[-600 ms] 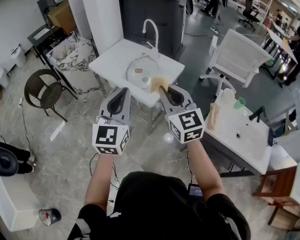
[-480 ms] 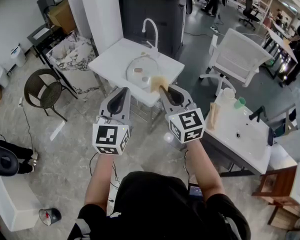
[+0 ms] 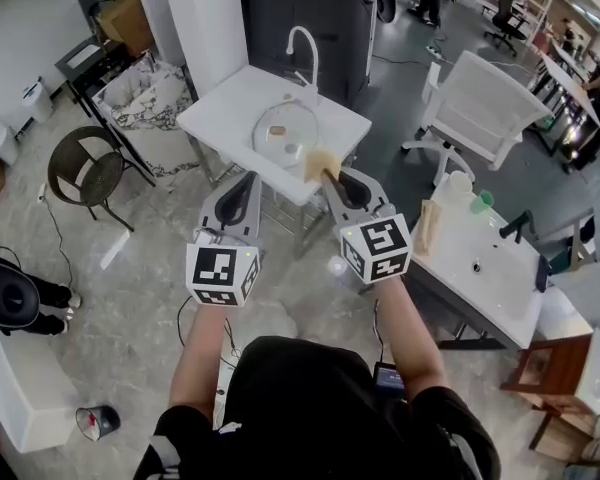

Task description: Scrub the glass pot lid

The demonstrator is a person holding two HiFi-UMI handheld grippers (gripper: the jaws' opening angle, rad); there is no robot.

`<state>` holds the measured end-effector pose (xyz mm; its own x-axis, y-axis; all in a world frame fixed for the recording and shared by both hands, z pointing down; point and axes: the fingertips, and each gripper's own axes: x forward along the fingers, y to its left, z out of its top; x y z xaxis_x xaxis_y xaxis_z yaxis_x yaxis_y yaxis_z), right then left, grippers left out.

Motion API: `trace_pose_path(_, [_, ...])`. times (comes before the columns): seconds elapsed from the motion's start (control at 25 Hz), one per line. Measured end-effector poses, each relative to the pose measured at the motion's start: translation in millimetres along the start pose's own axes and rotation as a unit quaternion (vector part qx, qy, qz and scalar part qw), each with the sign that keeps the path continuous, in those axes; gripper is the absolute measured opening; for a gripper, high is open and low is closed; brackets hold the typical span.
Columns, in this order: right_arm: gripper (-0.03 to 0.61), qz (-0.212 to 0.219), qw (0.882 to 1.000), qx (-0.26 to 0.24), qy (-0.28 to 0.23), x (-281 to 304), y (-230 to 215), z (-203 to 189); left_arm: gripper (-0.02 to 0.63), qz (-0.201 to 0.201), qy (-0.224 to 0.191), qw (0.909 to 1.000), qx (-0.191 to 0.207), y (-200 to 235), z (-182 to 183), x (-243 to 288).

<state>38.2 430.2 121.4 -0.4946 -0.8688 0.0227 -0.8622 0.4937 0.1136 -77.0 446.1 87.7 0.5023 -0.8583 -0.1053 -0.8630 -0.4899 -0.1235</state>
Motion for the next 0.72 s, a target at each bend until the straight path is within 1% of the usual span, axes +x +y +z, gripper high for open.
trace_pose_path(0.12, [0.026, 0.001, 1.000, -0.001, 0.004, 4.7, -3.5, -3.3, 0.006, 0.002, 0.008, 1.0000, 0.000, 2.5, -5.5, 2.8])
trace_pose_path(0.36, [0.026, 0.004, 1.000, 0.002, 0.010, 25.1, -13.5, -11.5, 0.006, 0.006, 0.009, 0.9999, -0.004, 16.4, -12.2, 21.6])
trace_pose_path(0.72, [0.026, 0.009, 1.000, 0.001, 0.017, 81.9, -42.8, -19.8, 0.006, 0.010, 0.010, 0.9998, -0.011, 48.0, -28.0, 77.0])
